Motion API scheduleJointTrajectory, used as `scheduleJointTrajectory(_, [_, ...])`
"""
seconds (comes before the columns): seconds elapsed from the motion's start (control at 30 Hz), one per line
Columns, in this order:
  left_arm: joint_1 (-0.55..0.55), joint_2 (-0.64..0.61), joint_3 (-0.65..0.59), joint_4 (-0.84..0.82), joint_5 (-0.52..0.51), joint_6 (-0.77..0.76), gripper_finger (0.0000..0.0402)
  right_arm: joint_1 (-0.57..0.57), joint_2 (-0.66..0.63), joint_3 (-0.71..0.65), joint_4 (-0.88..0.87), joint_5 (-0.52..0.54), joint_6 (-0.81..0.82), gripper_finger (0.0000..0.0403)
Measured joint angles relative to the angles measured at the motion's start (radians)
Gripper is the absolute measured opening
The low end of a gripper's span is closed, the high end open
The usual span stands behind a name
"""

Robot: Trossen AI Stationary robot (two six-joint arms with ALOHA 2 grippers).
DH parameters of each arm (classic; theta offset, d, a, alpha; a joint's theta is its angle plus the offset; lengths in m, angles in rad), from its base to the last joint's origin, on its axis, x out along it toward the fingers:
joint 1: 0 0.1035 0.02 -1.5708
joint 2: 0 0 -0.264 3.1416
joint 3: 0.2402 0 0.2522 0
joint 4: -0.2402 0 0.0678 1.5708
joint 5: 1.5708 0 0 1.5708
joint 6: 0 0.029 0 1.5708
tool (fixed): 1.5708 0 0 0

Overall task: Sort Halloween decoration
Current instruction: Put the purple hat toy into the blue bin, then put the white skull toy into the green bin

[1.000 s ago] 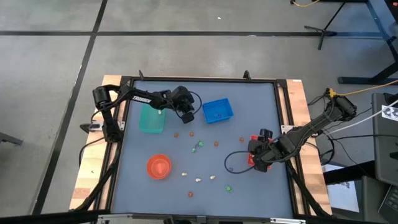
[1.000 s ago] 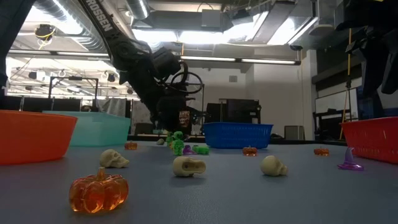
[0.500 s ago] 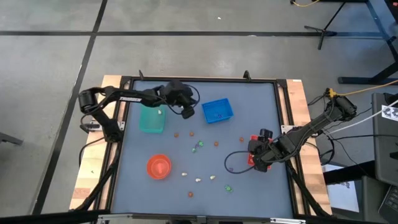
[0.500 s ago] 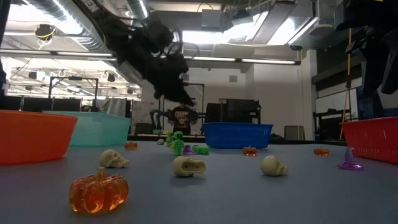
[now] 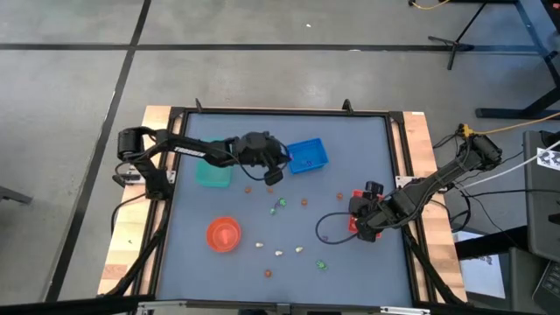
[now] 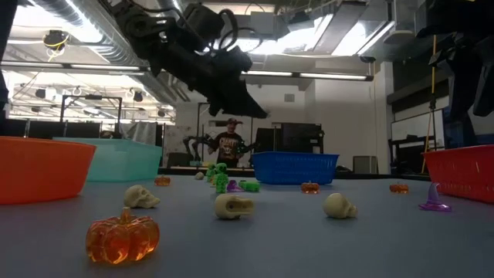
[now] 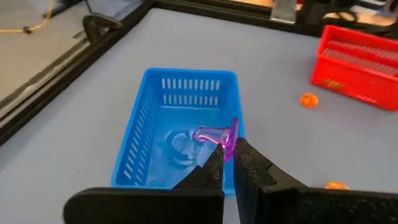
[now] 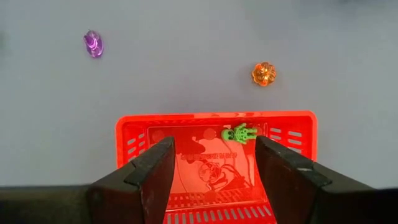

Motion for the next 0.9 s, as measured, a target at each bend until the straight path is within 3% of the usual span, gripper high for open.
scheduleJointTrajectory(0.3, [0.002,0.053,-0.002,0.103,-0.039,0.0,0.0008,0.0,0.0,0.0,0.001,0.0,0.0,0.0221])
scheduleJointTrajectory(0.63, [0.003,0.053,-0.002,0.13,-0.041,0.053,0.0096,0.0,0.0,0.0,0.019,0.001,0.0,0.0221])
scheduleJointTrajectory(0.9, [0.024,0.048,-0.002,0.129,-0.045,0.054,0.0141,0.0,0.0,0.0,0.019,0.001,0.0,0.0221])
